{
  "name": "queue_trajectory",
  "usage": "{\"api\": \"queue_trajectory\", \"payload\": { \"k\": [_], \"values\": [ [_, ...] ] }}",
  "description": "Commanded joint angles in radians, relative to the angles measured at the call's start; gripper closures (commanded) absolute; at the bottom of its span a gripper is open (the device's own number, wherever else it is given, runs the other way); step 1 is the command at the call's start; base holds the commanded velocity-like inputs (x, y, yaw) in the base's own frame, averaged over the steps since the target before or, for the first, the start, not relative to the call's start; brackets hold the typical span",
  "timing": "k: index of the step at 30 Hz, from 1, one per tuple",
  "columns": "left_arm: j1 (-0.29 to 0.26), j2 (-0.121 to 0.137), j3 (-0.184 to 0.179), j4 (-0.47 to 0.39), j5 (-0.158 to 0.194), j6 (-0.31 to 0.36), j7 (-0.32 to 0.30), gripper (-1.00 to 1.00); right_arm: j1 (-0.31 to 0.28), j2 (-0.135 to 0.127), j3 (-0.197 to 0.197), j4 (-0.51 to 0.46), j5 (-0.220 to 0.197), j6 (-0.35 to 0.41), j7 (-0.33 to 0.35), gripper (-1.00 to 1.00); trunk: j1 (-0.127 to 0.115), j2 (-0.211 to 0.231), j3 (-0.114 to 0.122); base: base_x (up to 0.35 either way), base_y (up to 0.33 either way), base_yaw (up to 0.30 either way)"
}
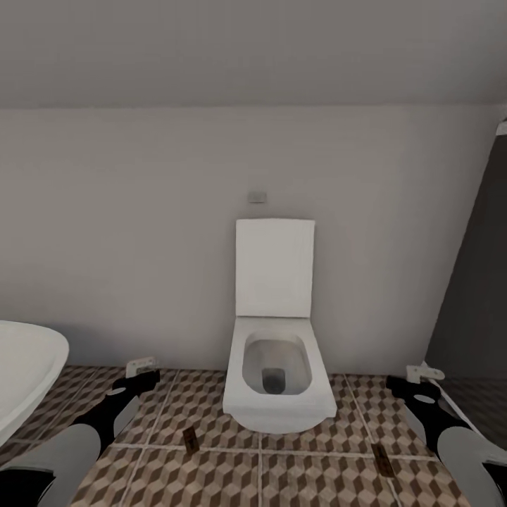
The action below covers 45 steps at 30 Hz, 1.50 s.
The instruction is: Take the four mousetraps from the cabinet in the bathroom and place them on the bathroom floor. Make sure all four end up on the same floor surface, and ensure that at least two of them are either under or directly next to the same bathroom sink.
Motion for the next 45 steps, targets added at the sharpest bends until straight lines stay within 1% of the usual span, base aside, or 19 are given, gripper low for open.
{"api": "queue_trajectory", "payload": {
  "k": [1,4,7,20,30,34,38,45],
  "values": [
    [0.000,0.001,-0.009,0.004,0.012,-0.003,0.005,-1.00,-0.001,0.001,-0.008,0.002,0.006,-0.005,0.000,-1.00,-0.004,0.007,0.002,0.000,0.000,0.000],
    [0.000,0.000,-0.009,0.020,0.016,-0.004,0.005,-1.00,-0.001,0.012,-0.009,0.024,0.006,-0.018,-0.005,-1.00,-0.016,0.028,0.012,0.000,0.000,0.000],
    [0.000,-0.001,-0.009,0.036,0.017,-0.005,0.005,-1.00,-0.001,0.018,-0.008,0.043,0.004,-0.020,-0.008,-1.00,-0.027,0.049,0.021,0.000,0.000,0.000],
    [0.000,-0.005,-0.009,0.074,0.019,-0.005,0.004,-1.00,0.004,0.024,-0.008,0.087,0.007,-0.031,0.000,-1.00,-0.077,0.140,0.062,0.000,0.000,0.000],
    [0.000,-0.006,-0.009,0.092,0.019,-0.006,0.004,-1.00,0.008,0.026,-0.008,0.145,0.012,-0.046,0.000,-1.00,-0.115,0.210,0.093,0.000,0.000,0.000],
    [0.000,-0.007,-0.009,0.097,0.019,-0.006,0.004,-1.00,0.014,0.030,-0.008,0.158,0.010,-0.074,-0.007,-1.00,-0.131,0.238,0.106,0.000,0.000,0.000],
    [0.000,-0.009,-0.009,0.102,0.019,-0.006,0.004,-1.00,0.019,0.040,-0.008,0.164,0.007,-0.102,-0.021,-1.00,-0.146,0.266,0.118,0.000,0.000,0.000],
    [0.000,-0.017,-0.009,0.110,0.020,-0.006,0.004,-1.00,0.022,0.051,-0.008,0.168,0.004,-0.115,-0.061,-1.00,-0.173,0.315,0.140,0.000,0.000,0.000]
  ]
}}
